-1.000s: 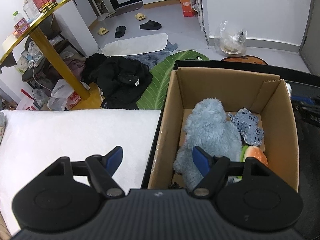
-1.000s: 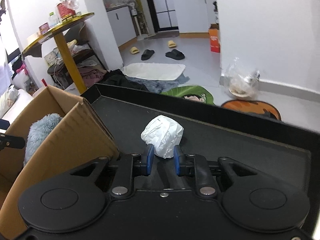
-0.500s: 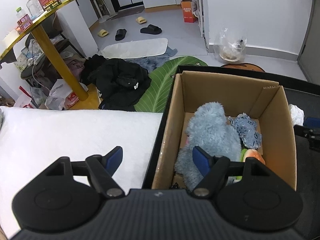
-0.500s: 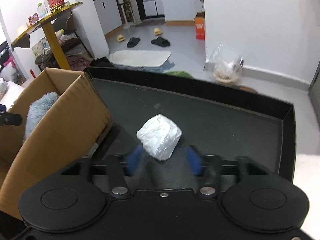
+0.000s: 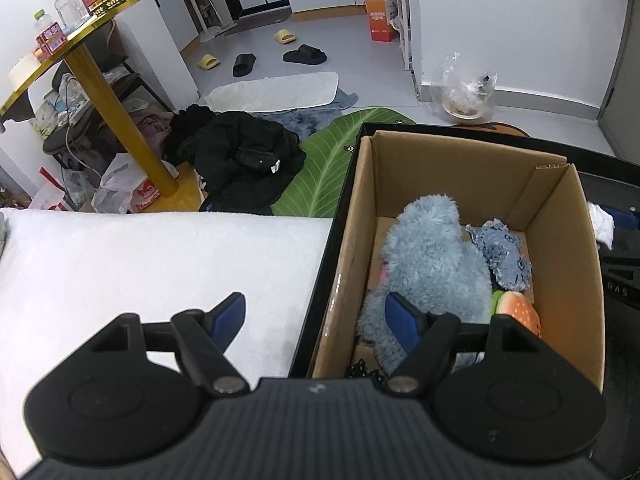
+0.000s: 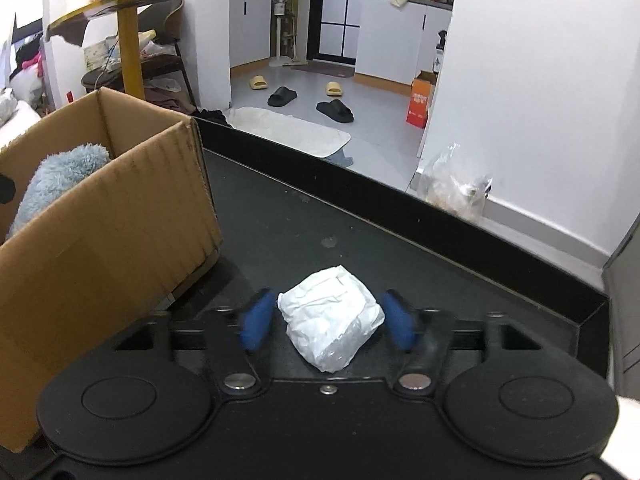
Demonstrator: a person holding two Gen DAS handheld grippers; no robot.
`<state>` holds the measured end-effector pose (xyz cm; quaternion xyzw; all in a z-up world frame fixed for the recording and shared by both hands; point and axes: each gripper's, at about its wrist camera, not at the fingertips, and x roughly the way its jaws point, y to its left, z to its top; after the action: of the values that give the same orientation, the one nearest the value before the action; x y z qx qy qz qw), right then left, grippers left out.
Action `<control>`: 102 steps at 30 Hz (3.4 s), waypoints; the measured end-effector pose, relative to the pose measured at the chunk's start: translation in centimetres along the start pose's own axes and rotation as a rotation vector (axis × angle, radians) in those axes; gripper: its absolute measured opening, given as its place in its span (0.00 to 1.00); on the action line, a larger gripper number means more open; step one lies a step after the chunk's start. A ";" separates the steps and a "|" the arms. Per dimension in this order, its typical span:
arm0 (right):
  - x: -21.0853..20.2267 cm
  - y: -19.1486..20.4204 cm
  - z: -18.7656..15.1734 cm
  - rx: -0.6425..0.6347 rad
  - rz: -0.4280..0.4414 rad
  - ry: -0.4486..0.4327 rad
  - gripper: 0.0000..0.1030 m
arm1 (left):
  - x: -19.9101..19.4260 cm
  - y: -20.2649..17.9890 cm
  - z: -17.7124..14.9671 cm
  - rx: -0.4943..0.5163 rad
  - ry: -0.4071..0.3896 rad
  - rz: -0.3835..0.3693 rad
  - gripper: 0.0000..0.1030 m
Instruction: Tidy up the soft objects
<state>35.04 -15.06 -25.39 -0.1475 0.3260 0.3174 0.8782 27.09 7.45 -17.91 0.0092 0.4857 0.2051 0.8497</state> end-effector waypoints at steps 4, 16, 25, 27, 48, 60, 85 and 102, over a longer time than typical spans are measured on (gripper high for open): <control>-0.7 -0.4 -0.2 0.009 0.001 0.003 0.48 | 0.0 0.2 0.1 -0.008 -0.001 -0.004 0.73; -4.8 0.6 -0.2 -0.002 -0.110 -0.033 0.45 | -1.4 0.7 -0.4 -0.007 -0.014 -0.042 0.73; -7.3 2.3 0.1 0.016 -0.124 -0.039 0.43 | -2.9 1.3 -0.8 -0.012 -0.016 -0.092 0.73; -7.8 2.7 0.3 0.028 -0.125 -0.039 0.43 | -3.2 1.4 -0.9 -0.011 -0.015 -0.099 0.73; -12.8 6.1 4.6 0.071 -0.139 -0.051 0.45 | -3.8 4.4 -2.0 -0.071 -0.021 -0.231 0.73; -12.5 8.5 7.8 0.077 -0.102 -0.049 0.46 | -3.1 5.7 -2.5 -0.116 -0.014 -0.299 0.70; -10.6 12.6 10.1 -0.001 -0.033 -0.018 0.77 | -1.1 6.4 -3.0 -0.140 0.061 -0.378 0.11; -16.4 6.4 7.2 0.322 -0.071 -0.023 0.85 | -4.9 5.6 -2.8 -0.046 0.014 -0.377 0.15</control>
<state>24.68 -14.44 -9.40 -0.0125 0.3574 0.2314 0.9047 20.66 10.26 -14.17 -0.1027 0.4797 0.0535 0.8698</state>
